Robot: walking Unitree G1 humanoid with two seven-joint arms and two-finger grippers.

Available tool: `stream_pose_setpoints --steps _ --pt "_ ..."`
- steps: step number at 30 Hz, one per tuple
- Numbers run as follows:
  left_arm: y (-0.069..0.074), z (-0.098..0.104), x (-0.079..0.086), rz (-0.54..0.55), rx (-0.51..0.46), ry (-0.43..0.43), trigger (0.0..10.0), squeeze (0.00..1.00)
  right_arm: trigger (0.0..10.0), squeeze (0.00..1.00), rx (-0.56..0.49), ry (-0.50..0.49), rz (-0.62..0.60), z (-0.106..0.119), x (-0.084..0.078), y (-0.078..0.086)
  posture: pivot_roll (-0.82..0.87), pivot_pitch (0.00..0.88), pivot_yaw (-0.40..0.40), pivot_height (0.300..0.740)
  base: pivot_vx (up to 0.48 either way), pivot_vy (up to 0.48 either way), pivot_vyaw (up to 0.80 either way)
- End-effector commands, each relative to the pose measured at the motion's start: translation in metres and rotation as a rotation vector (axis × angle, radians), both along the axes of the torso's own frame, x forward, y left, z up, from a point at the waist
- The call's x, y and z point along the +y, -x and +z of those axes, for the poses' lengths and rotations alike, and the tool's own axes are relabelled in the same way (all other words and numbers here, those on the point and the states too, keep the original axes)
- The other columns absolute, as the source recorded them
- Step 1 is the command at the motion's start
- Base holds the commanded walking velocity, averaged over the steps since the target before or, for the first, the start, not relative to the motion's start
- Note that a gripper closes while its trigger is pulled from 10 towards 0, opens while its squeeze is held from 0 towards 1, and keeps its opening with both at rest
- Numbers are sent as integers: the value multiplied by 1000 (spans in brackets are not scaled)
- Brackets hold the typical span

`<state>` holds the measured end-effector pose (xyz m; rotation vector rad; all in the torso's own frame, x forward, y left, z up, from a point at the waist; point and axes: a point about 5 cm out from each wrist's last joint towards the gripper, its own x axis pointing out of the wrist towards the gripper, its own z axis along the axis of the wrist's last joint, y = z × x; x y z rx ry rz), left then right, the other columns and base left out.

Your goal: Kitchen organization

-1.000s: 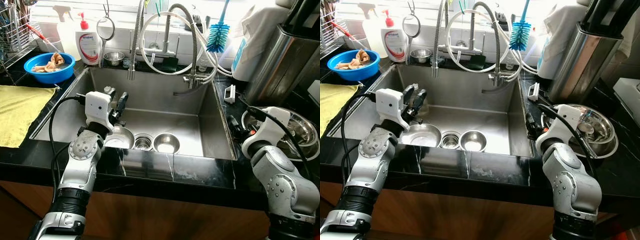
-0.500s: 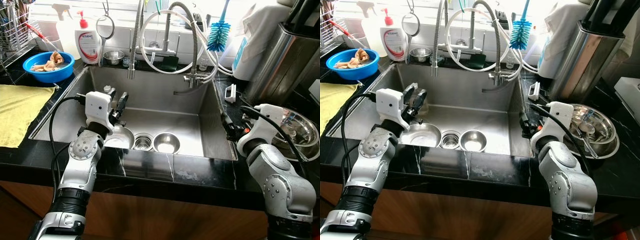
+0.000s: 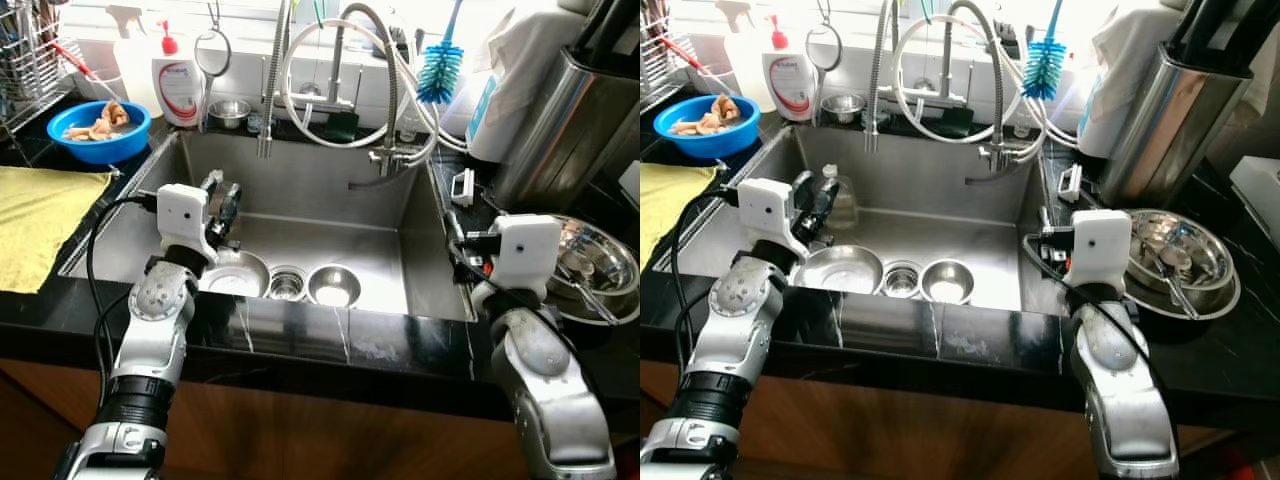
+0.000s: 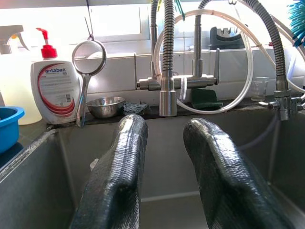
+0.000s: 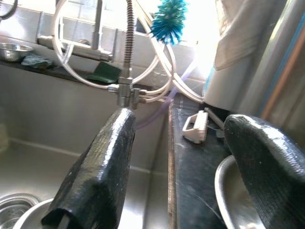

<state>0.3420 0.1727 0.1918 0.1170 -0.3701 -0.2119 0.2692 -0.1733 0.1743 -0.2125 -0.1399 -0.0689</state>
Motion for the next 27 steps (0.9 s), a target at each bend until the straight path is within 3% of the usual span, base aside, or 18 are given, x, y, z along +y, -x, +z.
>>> stream_pose_setpoints --steps 1,6,13,21,27 --pt "-1 0 -2 -3 -6 -3 10000 0 10000 0 -80 17 -34 12 -1 5 86 0 -88 740 0 0 0" --pt "-2 -1 -3 -1 -2 1 10000 0 10000 0 -150 76 -69 17 -1 15 78 0 -86 740 0 0 0" --pt "-3 -1 -3 3 -2 2 10000 0 10000 0 -158 103 -150 7 -9 33 78 0 -87 740 0 0 0" --pt "-2 -2 0 6 -5 -2 10000 0 10000 0 -132 95 -283 -1 -25 61 69 0 -82 740 0 0 0" --pt "-1 -4 -4 -4 -2 -2 10000 0 10000 0 -152 63 -326 2 -30 67 68 0 -80 740 0 0 0"
